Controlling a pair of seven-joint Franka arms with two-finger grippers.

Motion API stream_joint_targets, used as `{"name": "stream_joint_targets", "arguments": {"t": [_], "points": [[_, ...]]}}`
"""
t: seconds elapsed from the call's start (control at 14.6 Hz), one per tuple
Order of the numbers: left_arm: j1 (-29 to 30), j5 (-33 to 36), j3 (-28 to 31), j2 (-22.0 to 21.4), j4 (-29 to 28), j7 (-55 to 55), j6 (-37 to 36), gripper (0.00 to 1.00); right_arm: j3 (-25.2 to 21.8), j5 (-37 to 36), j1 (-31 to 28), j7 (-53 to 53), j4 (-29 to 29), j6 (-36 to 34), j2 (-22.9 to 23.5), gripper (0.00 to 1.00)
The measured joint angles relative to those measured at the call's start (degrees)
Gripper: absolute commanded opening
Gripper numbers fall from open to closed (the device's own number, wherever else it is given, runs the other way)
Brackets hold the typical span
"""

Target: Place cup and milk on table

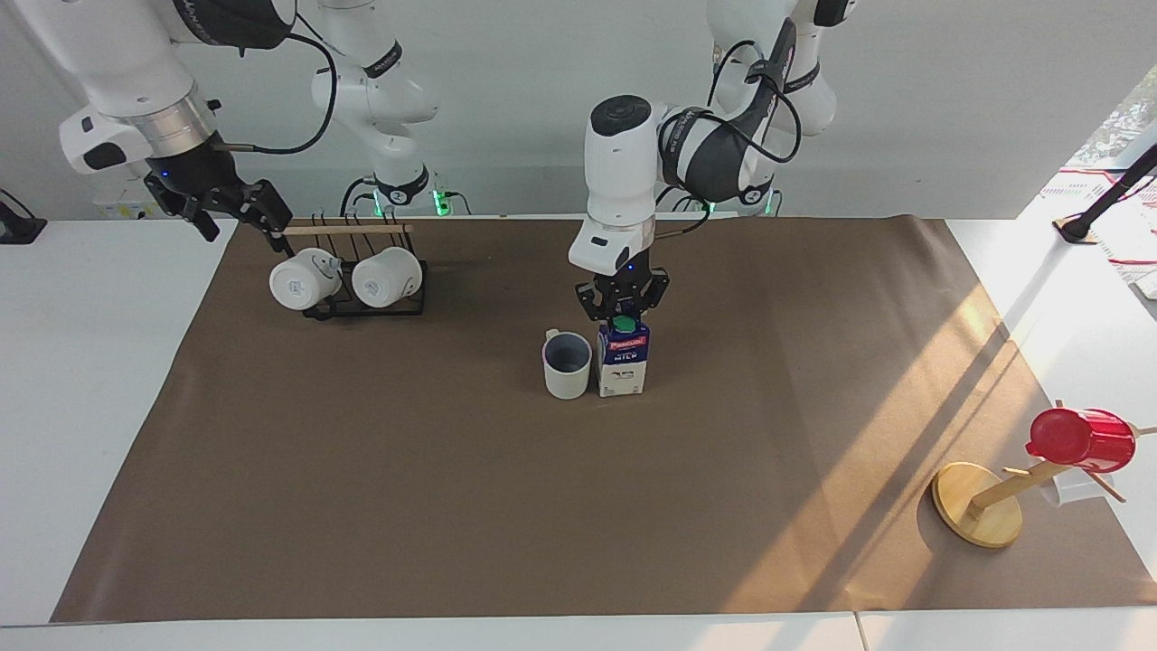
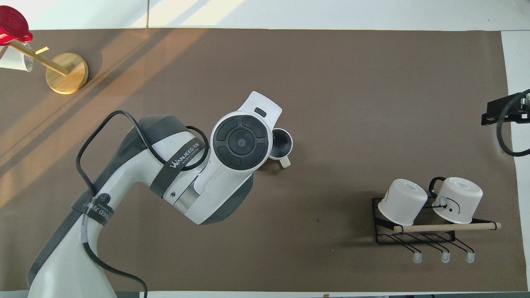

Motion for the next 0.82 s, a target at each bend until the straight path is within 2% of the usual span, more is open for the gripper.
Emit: {"name": "stream_joint_targets", "arguments": {"t": [0.07,0.14,0.55,0.82], "points": [[0.00,0.00,0.00,0.00,0.00,0.00,0.00,0.67,0.11,0.00,0.03,0.00,0.00,0.00,0.00,1.00],[0.00,0.00,0.00,0.00,0.00,0.00,0.00,1.00,0.19,0.00,0.06,0.00,0.00,0.00,0.00,1.00],[-0.02,0.00,0.00,-0.21,-0.23,0.00,0.11,1.00,0.59,0.02,0.13,0.00,-0.01,-0.03,0.00,1.00],[-0.01,0.00,0.06,-3.54,0.03,0.00,-0.42,1.00,0.75,0.02,0.17,0.00,-0.22,-0.04,0.02,1.00]]}}
